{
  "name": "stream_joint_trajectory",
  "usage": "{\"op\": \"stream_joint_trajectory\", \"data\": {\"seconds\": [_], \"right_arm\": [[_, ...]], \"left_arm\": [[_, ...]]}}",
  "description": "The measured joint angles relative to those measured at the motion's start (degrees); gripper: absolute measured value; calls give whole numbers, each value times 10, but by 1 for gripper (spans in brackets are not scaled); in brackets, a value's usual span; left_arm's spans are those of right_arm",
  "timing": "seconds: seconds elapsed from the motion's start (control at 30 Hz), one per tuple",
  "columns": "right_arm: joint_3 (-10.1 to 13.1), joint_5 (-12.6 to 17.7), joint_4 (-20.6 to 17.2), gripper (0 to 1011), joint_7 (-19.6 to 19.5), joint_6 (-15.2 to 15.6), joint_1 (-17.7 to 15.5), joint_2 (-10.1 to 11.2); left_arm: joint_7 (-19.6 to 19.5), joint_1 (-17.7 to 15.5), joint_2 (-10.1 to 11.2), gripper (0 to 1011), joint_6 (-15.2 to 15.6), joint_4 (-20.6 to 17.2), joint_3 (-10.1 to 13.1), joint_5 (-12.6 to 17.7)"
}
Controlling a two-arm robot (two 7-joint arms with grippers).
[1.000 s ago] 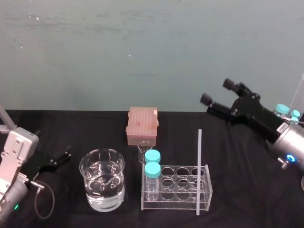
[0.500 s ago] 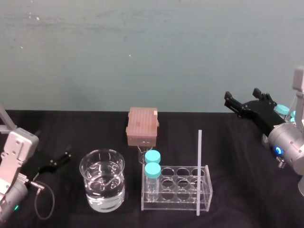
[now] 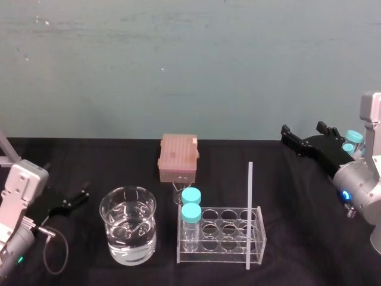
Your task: Pick up the stirring rod with one hand, then place it down.
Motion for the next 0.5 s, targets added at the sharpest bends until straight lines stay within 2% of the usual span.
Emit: {"op": "stream_joint_trajectory", "data": {"seconds": [0.5], "right_arm": [[-1, 0, -1, 1002, 0, -2, 1, 1]], "left_arm": [[0, 0, 0, 1005, 0, 0, 0, 0]]}}
